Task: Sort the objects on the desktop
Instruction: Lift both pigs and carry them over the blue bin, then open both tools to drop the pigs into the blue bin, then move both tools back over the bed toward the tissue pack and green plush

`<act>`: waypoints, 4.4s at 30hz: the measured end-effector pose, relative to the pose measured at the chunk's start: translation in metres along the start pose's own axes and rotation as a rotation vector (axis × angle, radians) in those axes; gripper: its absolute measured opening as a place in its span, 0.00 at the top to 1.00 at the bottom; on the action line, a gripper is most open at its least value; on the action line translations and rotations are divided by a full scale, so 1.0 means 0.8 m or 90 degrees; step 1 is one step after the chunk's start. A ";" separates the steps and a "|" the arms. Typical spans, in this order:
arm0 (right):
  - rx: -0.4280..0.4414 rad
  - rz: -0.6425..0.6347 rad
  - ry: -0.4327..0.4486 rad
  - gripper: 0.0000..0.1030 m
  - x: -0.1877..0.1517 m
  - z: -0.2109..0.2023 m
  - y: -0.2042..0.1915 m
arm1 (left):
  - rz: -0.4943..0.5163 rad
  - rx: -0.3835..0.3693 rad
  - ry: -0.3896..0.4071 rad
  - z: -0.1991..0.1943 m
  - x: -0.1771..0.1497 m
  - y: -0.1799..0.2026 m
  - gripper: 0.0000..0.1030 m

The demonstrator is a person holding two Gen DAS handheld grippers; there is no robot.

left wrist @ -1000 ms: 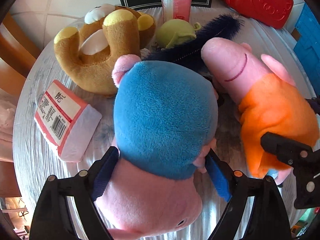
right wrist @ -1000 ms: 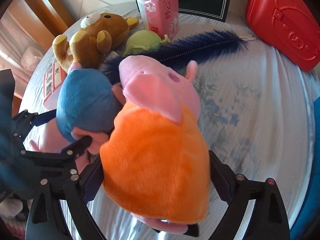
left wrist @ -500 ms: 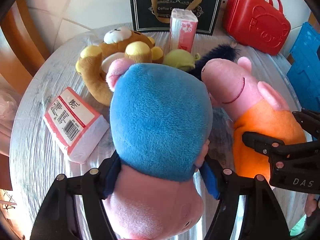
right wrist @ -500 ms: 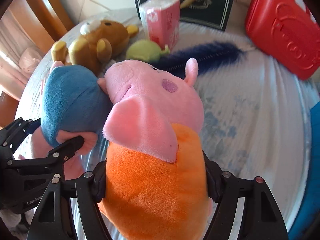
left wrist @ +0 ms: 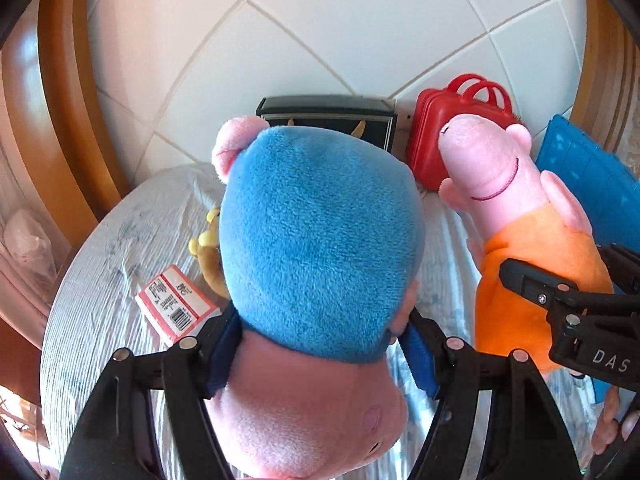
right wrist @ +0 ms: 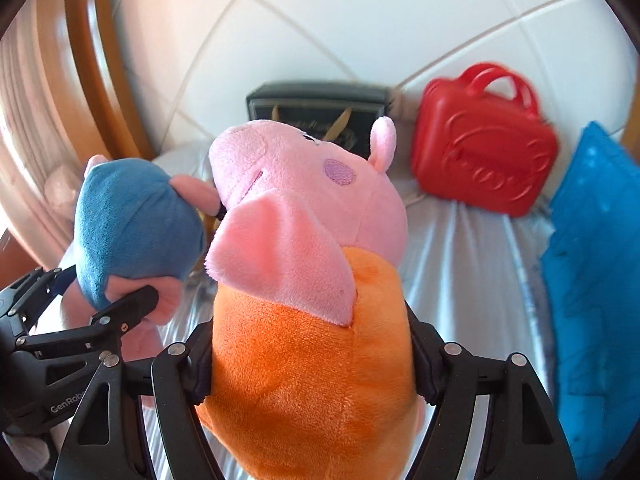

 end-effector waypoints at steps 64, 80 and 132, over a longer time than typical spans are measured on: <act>-0.353 0.310 0.197 0.01 -0.205 -0.413 0.542 | 0.390 -0.335 -0.014 -0.188 -0.034 0.656 0.19; -0.354 0.293 0.194 0.00 -0.216 -0.433 0.469 | 0.349 -0.344 0.054 -0.218 -0.035 0.574 0.18; 0.021 -0.082 0.046 0.00 0.021 -0.074 0.033 | -0.142 0.091 -0.047 -0.041 -0.048 -0.064 0.18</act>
Point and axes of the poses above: each gripper's, at about its wrist camera, not at the fingertips, and z roughly the way its jaws point, y to its right, x to its top, the point moved 1 cm from there along z, roughly the way its jaws point
